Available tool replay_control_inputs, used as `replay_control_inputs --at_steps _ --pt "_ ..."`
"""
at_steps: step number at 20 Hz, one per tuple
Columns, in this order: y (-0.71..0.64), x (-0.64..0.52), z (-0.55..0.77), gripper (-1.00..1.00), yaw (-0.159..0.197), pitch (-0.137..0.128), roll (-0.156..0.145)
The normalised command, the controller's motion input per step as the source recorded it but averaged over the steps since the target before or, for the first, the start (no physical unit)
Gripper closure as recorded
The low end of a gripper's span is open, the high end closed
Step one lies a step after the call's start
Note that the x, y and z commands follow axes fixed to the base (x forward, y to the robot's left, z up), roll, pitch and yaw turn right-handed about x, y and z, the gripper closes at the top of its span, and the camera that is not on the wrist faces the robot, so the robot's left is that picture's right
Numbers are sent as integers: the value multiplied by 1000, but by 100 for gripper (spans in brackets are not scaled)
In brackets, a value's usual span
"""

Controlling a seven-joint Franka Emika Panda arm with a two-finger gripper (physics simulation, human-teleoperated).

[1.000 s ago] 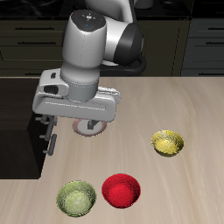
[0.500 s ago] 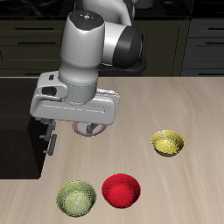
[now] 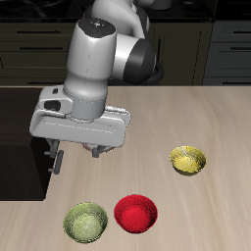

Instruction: Place the green bowl on the plate

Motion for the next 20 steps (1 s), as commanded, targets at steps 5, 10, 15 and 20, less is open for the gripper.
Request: replay_control_inputs --at_steps 5,10,15,20 --pt "-123 101 -66 -100 -8 14 -31" --pt "-50 84 -86 -100 27 -9 -3" --pt "14 8 -105 -100 11 -28 1" --pt "16 19 -195 -100 19 -31 -1"
